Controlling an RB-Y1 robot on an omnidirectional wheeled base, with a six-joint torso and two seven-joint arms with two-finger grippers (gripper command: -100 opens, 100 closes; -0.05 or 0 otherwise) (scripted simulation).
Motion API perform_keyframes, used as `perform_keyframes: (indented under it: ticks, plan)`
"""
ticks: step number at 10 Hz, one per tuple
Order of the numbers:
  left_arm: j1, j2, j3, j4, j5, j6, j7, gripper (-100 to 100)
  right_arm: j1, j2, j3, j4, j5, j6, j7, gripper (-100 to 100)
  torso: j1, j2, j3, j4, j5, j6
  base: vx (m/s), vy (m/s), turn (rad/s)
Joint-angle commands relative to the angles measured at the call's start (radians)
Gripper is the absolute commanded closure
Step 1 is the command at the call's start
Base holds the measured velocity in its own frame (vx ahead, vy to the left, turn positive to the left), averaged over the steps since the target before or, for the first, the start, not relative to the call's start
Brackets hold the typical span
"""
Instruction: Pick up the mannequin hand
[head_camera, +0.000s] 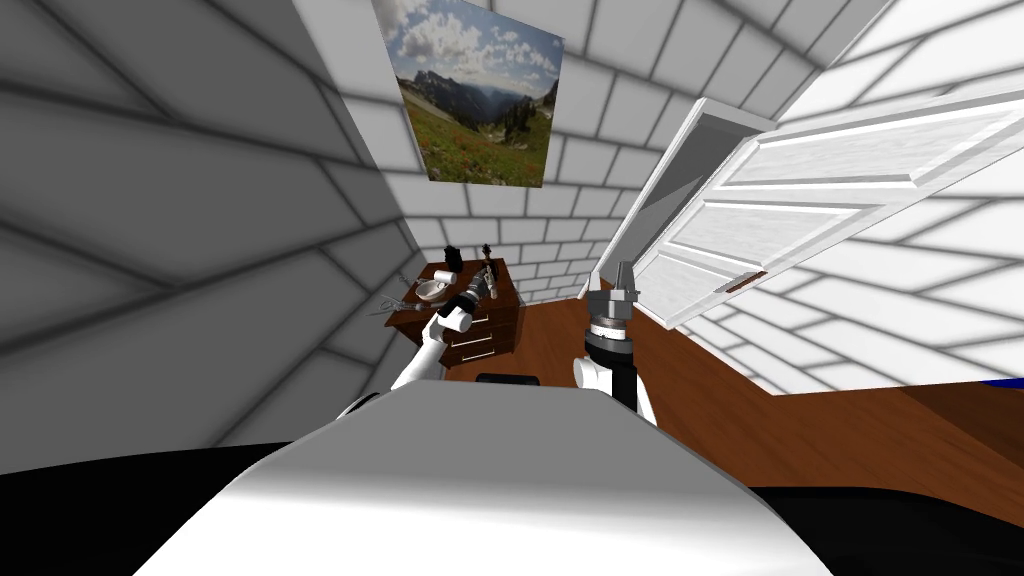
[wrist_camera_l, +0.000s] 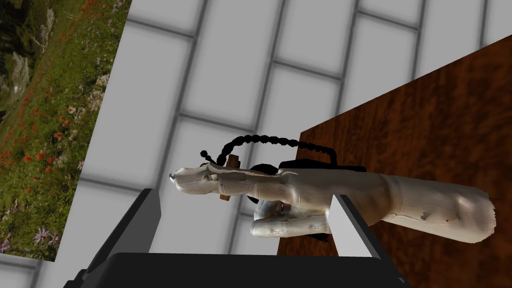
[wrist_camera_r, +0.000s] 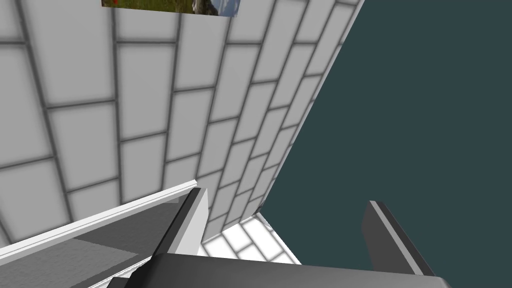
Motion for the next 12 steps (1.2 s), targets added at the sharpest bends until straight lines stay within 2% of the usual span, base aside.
perform_keyframes:
  ticks: [1,4,7,10,11,12]
  plan:
    - [0.0,0.0,0.0,0.0,0.0,0.0,0.0,-100,0.0,0.0,0.0,0.0,0.0,0.0,0.0,0,0.0,0.0,0.0,0.0,0.0,0.0,0.0,0.0,0.0]
    - [0.0,0.0,0.0,0.0,0.0,0.0,0.0,-100,0.0,0.0,0.0,0.0,0.0,0.0,0.0,0,0.0,0.001,0.001,0.0,0.0,0.0,-0.004,0.0,-0.014]
    - [0.044,0.023,0.026,-0.009,-0.099,0.012,-0.002,-100,0.0,0.0,0.0,0.0,0.0,0.0,0.0,0,-0.001,0.004,0.002,0.001,0.0,0.0,-0.042,-0.017,-0.093]
    - [0.065,0.035,0.041,-0.012,-0.191,0.019,-0.003,-100,0.0,0.0,0.0,0.0,0.0,0.0,0.0,0,0.0,0.002,0.001,0.0,0.0,0.0,-0.007,-0.002,-0.048]
    - [0.089,0.048,0.057,-0.016,-0.222,0.027,-0.004,-100,0.0,0.0,0.0,0.0,0.0,0.0,0.0,0,0.0,0.001,0.001,0.0,0.0,0.0,0.003,0.001,-0.093]
    - [0.089,0.048,0.057,-0.016,-0.253,0.027,-0.004,-100,0.0,0.0,0.0,0.0,0.0,0.0,0.0,0,0.0,0.001,0.001,0.0,0.0,0.0,0.0,0.002,-0.052]
